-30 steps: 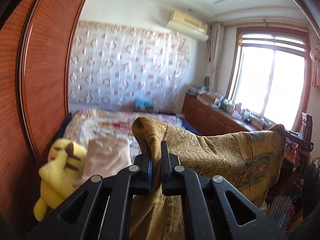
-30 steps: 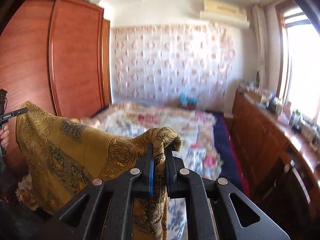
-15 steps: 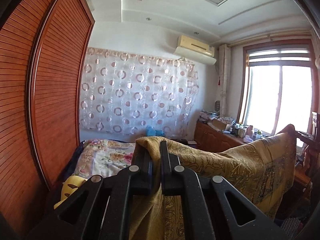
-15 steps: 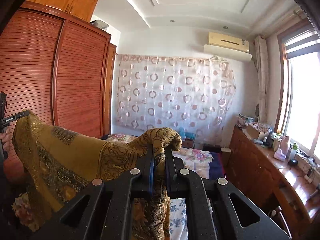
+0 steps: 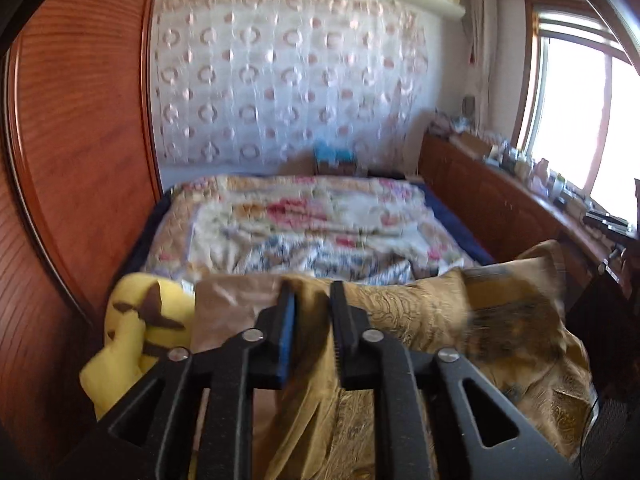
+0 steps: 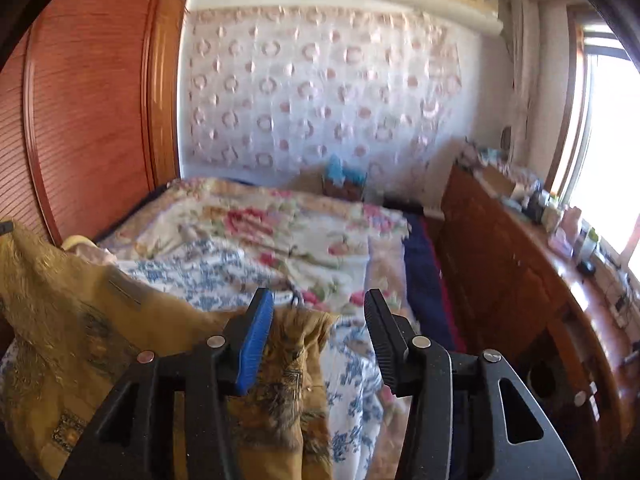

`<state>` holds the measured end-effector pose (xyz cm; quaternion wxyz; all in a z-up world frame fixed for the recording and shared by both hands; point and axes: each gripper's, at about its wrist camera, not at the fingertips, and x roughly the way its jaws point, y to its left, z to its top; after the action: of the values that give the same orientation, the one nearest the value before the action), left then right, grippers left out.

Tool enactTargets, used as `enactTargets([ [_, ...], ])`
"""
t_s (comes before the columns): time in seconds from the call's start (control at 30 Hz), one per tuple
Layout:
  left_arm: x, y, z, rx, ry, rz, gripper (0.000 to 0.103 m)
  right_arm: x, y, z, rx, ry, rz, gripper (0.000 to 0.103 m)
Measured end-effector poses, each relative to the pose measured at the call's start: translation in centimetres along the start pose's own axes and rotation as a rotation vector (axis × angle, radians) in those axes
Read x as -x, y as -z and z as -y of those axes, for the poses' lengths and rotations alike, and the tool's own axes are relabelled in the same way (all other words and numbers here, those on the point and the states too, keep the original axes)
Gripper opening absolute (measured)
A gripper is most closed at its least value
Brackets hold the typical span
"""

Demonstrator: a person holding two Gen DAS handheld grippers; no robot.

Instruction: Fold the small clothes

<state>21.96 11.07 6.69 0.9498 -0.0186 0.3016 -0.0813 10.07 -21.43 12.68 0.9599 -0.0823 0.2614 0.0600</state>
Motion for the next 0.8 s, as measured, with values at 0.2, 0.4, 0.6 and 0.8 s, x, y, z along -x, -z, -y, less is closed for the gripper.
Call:
enactTargets([
  [0.2, -0.6, 3.1, 0.4, -0.013, 0.014, -0.08, 0.048, -1.0, 0.2, 0.4, 0.002, -0.04, -0.059, 0.05],
  [0.4, 1.0, 5.3, 1.2, -0.026, 0.067, -0.121, 0.069, 3.0, 1.6, 5.2, 0.002, -0.069, -0.062, 0.049],
  [0.6, 2.3, 7.6, 3.2, -0.057, 0.099, -0.15, 0.069, 7.5, 2.8, 5.6, 0.05, -0.063, -0.042, 0.049],
  [0.8, 1.9, 10.1, 4.1, -0.067, 0.108, -0.182, 0.069, 9.7, 4.6, 5.3, 0.073, -0.087, -0.029, 0.05],
])
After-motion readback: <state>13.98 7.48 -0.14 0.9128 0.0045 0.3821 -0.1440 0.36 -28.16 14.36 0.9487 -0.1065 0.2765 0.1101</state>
